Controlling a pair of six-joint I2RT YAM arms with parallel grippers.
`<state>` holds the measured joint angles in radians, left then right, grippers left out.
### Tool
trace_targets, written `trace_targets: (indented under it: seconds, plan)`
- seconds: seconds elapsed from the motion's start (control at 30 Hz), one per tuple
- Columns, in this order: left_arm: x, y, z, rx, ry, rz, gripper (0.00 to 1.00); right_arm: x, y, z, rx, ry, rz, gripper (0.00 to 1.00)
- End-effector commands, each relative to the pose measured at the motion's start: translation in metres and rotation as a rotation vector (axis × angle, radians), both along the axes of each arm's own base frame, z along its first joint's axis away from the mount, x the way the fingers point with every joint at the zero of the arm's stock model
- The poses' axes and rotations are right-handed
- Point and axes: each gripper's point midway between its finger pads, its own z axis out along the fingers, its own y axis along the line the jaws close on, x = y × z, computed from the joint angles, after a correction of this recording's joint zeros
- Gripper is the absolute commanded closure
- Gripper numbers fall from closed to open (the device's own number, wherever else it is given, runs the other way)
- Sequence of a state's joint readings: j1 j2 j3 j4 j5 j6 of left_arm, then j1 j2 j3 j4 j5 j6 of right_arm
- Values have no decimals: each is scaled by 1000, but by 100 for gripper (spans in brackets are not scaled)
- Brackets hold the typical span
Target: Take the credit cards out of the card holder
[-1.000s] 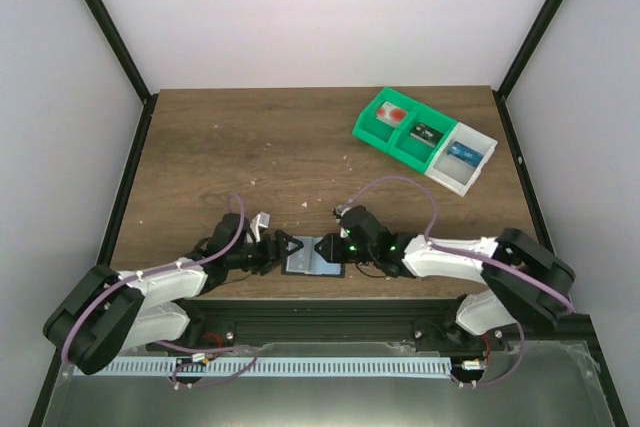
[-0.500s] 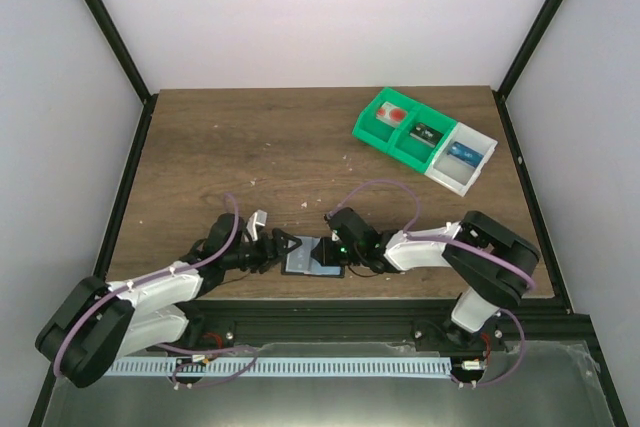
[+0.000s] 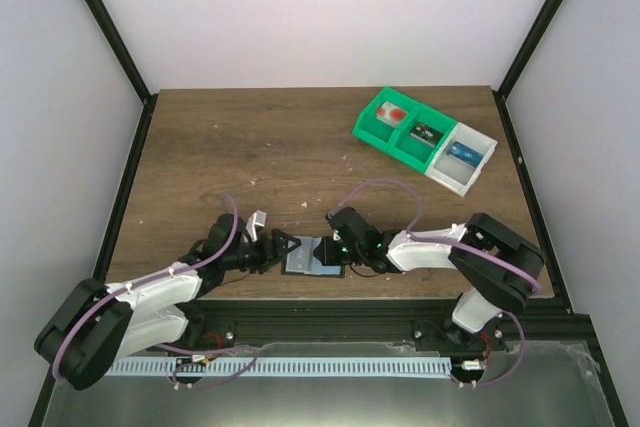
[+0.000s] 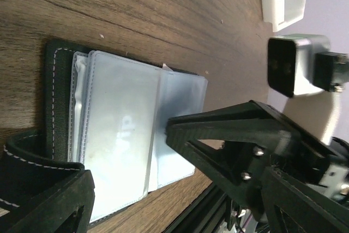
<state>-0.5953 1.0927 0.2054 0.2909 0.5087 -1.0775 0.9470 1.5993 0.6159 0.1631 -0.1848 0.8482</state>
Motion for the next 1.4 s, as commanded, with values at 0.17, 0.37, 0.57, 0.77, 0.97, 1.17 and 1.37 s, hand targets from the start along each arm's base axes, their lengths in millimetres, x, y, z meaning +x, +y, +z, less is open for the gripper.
trace_targets:
  seconds: [0.17, 0.37, 0.57, 0.77, 0.97, 1.17, 1.37]
  plan:
    - [-3, 1, -7, -11, 7, -11, 15, 3, 16, 31, 64, -4, -3, 85]
    - [-4, 2, -5, -2, -6, -13, 15, 6, 20, 16, 31, 30, -2, 83]
    - [-6, 7, -6, 6, -9, 6, 15, 3, 5, -11, -68, 52, -19, 83]
    - [-4, 6, -4, 21, -16, 0, 15, -1, -6, -32, -132, 63, -20, 95]
    - [1, 5, -2, 40, -35, -6, 15, -4, -12, -36, -127, 54, -24, 100]
    - [2, 3, -6, 59, -29, -24, 15, -7, -13, -37, -104, 46, -16, 99]
    - [5, 0, -8, 74, -37, -45, 15, -6, -10, -35, -86, 39, -8, 100]
